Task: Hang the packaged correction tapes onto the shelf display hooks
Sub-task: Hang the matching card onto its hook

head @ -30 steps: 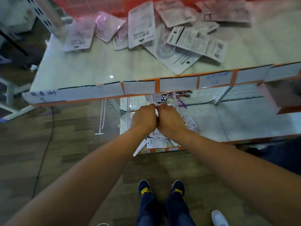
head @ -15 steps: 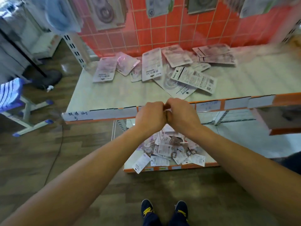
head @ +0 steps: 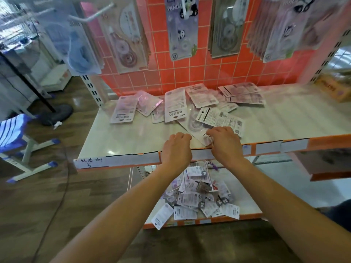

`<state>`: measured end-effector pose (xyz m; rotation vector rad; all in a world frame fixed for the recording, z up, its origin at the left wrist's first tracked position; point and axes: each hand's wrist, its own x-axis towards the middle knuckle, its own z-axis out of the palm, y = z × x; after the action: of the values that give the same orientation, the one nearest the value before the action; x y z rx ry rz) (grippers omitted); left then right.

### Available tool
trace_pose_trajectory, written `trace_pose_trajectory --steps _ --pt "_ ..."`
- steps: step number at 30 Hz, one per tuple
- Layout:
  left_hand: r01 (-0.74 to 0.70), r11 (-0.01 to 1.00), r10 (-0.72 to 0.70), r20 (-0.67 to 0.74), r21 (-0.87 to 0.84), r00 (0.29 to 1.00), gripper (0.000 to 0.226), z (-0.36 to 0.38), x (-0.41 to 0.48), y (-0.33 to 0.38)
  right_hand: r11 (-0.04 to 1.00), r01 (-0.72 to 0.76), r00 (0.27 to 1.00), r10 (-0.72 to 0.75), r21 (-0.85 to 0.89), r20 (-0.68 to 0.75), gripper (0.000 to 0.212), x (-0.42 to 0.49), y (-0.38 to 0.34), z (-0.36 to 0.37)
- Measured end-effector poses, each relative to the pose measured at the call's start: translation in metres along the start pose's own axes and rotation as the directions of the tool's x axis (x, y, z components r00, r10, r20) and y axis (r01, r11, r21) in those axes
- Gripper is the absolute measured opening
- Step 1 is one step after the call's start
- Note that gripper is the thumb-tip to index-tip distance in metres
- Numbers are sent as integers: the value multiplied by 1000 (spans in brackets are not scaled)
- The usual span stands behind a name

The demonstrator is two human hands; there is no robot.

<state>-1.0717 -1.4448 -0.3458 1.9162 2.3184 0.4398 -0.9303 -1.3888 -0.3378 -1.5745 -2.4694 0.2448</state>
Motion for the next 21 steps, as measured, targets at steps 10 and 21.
trace_pose_trajectory --steps 10,21 --pt "-59 989 46 -100 -137 994 32 17 -2 -8 998 47 997 -49 -40 -57 35 7 0 9" --pt "-159 981 139 -166 -109 976 19 23 -9 -14 996 17 999 -14 -91 34 21 12 -2 7"
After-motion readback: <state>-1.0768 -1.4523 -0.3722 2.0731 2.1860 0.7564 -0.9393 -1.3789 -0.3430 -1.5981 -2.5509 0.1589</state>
